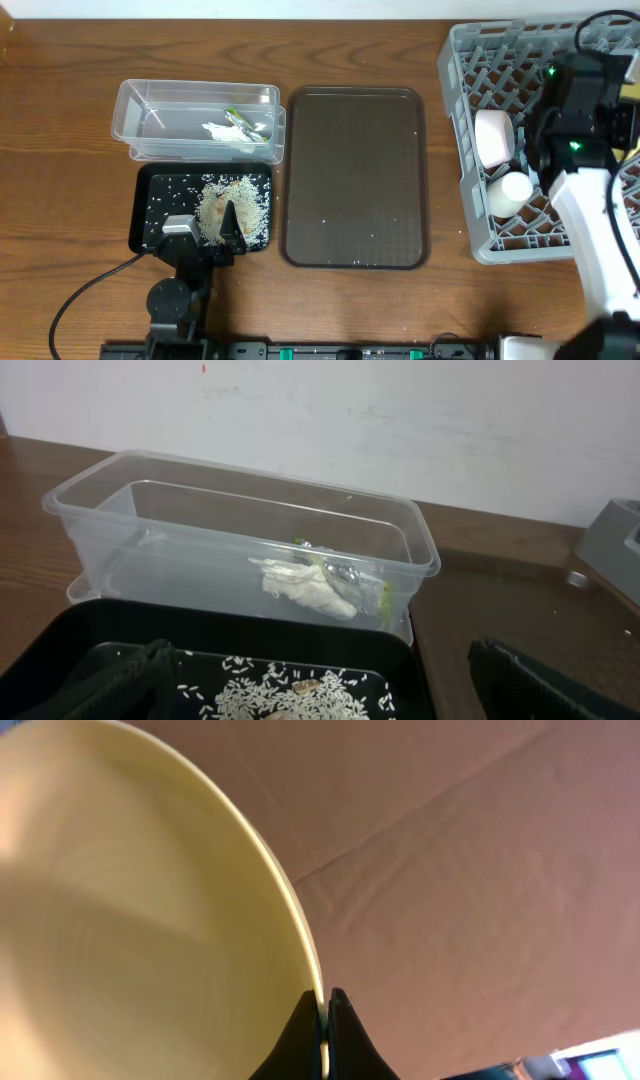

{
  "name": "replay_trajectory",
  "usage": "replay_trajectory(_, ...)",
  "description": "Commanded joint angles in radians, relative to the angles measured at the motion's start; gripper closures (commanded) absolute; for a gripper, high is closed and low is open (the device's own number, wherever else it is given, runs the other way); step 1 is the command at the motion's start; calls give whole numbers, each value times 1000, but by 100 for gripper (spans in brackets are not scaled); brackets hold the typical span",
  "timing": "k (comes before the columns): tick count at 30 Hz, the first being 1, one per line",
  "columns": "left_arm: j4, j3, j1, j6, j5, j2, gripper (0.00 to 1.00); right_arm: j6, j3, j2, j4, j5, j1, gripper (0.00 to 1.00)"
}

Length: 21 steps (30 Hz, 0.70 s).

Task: Sort waste into correct bins and load items into the dishwasher rack
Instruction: 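Stand the yellow plate upright in the rack slots with the right gripper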

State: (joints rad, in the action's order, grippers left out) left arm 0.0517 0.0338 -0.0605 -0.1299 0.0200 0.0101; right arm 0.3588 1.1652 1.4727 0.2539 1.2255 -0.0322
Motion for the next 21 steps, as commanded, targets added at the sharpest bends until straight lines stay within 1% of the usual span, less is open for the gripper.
replay_trajectory(1,17,-30,5,10,-5,-6,5,121,-2,58,-19,-18,-3,99)
replay_trajectory(7,17,-30,5,10,-5,-6,5,154,-2,138,-18,-41,35,99)
replay_trajectory(8,17,-30,5,10,-5,-6,5,160,-2,148,-18,-42,48,96)
replay_trajectory(10,17,-30,5,10,-5,-6,5,163,-2,156,-18,-42,80,85)
replay_trajectory(12,17,-30,5,10,-5,-6,5,163,-2,156,-16,-42,120,65)
replay_trajectory(13,17,-30,5,10,-5,-6,5,163,-2,156,-16,-42,143,57)
replay_trajectory(16,17,-30,5,10,-5,-6,5,163,-2,155,-15,-35,207,39)
replay_trajectory(19,17,-30,5,10,-5,-6,5,141,-1,149,-17,32,272,31)
replay_trajectory(21,17,-30,5,10,-5,-6,5,108,-1,131,-11,62,314,28)
